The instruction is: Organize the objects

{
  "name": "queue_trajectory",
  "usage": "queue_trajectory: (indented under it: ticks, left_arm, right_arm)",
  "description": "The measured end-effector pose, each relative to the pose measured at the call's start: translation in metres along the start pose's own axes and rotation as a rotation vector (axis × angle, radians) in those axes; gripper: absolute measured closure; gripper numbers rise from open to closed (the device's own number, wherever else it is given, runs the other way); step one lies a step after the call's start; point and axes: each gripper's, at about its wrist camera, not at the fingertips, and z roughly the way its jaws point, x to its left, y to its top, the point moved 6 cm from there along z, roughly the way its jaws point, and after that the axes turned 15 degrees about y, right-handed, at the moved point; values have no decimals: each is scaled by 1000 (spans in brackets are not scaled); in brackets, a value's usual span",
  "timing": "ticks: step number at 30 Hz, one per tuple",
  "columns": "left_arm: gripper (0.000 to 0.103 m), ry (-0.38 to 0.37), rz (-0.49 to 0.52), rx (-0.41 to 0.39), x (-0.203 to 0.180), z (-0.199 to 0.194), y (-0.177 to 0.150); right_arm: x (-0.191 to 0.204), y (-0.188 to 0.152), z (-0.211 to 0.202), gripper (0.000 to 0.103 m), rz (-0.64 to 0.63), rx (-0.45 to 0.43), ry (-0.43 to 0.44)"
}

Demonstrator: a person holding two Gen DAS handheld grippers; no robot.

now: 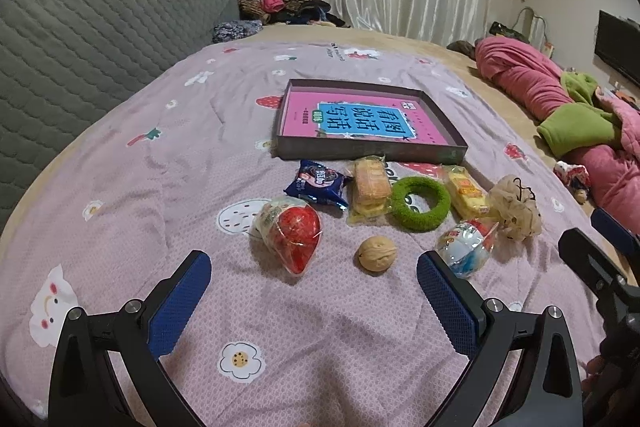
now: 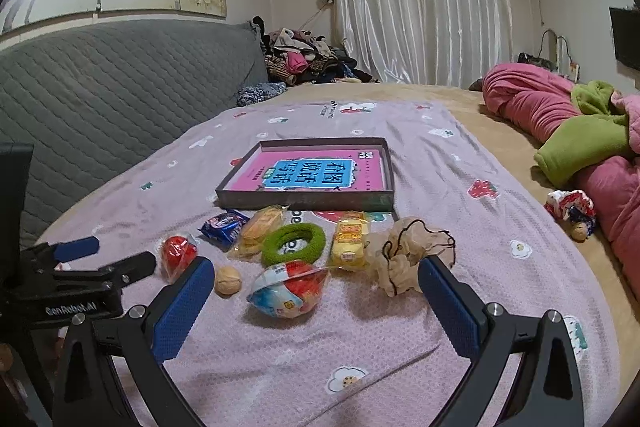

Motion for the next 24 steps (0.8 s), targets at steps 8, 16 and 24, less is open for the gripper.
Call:
queue_trajectory:
  ticks: [8,16,24]
  left_arm:
    - [0,-9,-16,28,7,8,3]
    - [0,-44,-9,83,13,32,17]
    - [0,-39,-10,145,16,67,15]
  right_arm:
    - [5,11,2,0,47,-7,42]
    - [4,13,26,0,84,65,14]
    - [-2,3,53,0,158,139,-23]
